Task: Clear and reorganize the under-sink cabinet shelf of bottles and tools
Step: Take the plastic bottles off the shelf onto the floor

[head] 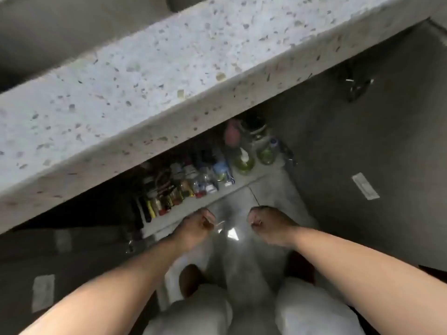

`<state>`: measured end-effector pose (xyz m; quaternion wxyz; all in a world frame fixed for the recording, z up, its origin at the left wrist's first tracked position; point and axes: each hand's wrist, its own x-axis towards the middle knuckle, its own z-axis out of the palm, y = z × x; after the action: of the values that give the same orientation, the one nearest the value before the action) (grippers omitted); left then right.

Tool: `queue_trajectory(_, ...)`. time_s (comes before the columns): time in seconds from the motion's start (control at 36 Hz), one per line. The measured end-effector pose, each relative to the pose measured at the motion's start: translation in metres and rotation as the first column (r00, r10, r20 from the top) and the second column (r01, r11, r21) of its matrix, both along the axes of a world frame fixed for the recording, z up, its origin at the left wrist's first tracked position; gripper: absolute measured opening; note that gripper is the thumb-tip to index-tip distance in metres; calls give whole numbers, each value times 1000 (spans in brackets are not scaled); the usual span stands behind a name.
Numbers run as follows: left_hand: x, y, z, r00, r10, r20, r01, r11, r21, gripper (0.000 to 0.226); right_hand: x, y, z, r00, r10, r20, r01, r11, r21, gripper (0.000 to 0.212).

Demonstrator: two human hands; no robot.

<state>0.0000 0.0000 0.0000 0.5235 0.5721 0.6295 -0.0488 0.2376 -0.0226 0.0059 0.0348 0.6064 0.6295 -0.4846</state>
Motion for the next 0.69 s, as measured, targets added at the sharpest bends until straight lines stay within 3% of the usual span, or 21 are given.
queue_trajectory(0.06,-1,12,-25,994,39,-102,-28,994,109,15,-3,11,-31,999,-25,-34,28,997,78,19)
queue_trajectory(0.14,-6,37,-68,979,180,-96,-157,966,207,31,-13,37,-80,998,0,-57,10,986,167,19)
queue_trajectory(0.36,-7,114,-150,917,347,-197,-234,868,439,62,-32,100,-178,983,6,-182,63,927,370,21)
queue_trajectory(0.53,-23,123,-187,923,328,-202,-174,823,541,39,-42,123,-212,981,-24,-191,104,901,421,20)
queue_trajectory(0.69,-41,95,-184,940,340,-22,-277,798,535,24,-55,118,-206,976,-94,-194,166,902,398,24)
